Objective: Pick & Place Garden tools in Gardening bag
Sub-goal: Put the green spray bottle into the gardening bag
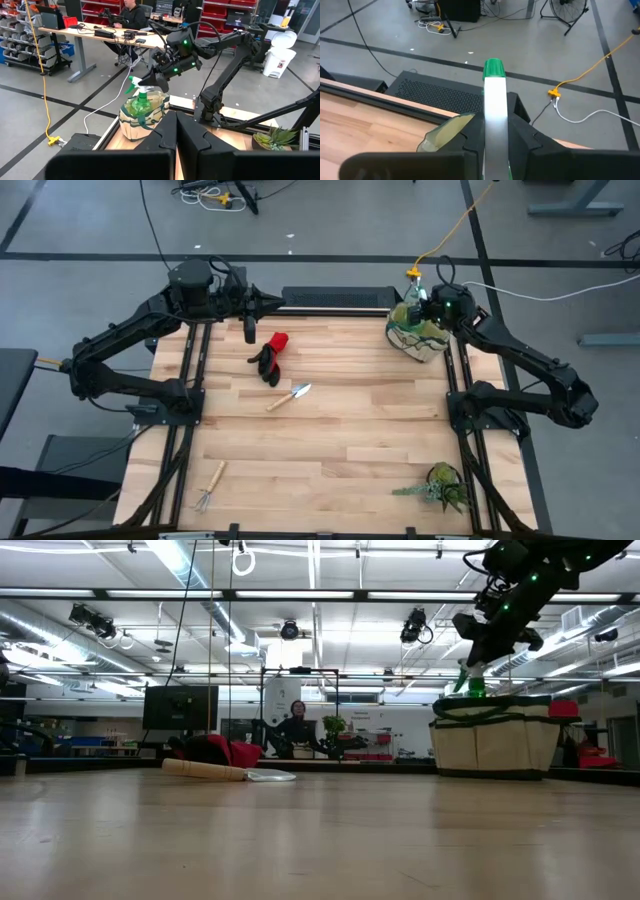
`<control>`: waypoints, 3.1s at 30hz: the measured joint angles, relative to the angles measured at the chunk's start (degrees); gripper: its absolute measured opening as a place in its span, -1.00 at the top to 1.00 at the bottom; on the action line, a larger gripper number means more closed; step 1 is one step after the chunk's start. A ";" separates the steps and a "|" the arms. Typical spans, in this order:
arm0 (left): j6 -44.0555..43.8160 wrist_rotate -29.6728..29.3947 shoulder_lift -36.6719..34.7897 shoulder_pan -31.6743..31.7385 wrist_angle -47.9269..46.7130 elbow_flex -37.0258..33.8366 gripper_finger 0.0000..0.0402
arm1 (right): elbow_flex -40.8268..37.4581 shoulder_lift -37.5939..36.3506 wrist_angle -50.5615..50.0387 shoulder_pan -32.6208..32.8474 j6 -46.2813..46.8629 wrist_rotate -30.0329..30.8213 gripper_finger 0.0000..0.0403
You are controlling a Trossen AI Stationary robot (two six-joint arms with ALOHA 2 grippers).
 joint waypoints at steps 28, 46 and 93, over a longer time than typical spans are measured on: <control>0.00 0.02 0.00 0.02 0.00 0.00 0.97 | 0.02 4.47 2.59 0.00 -11.34 -8.87 0.71; 0.00 0.02 0.00 0.01 0.00 0.00 0.96 | 0.04 4.47 5.25 0.00 -8.52 -8.89 -0.14; -0.09 0.01 0.02 0.00 0.02 0.00 0.93 | 0.07 -3.40 -11.26 0.02 -0.98 -8.68 0.39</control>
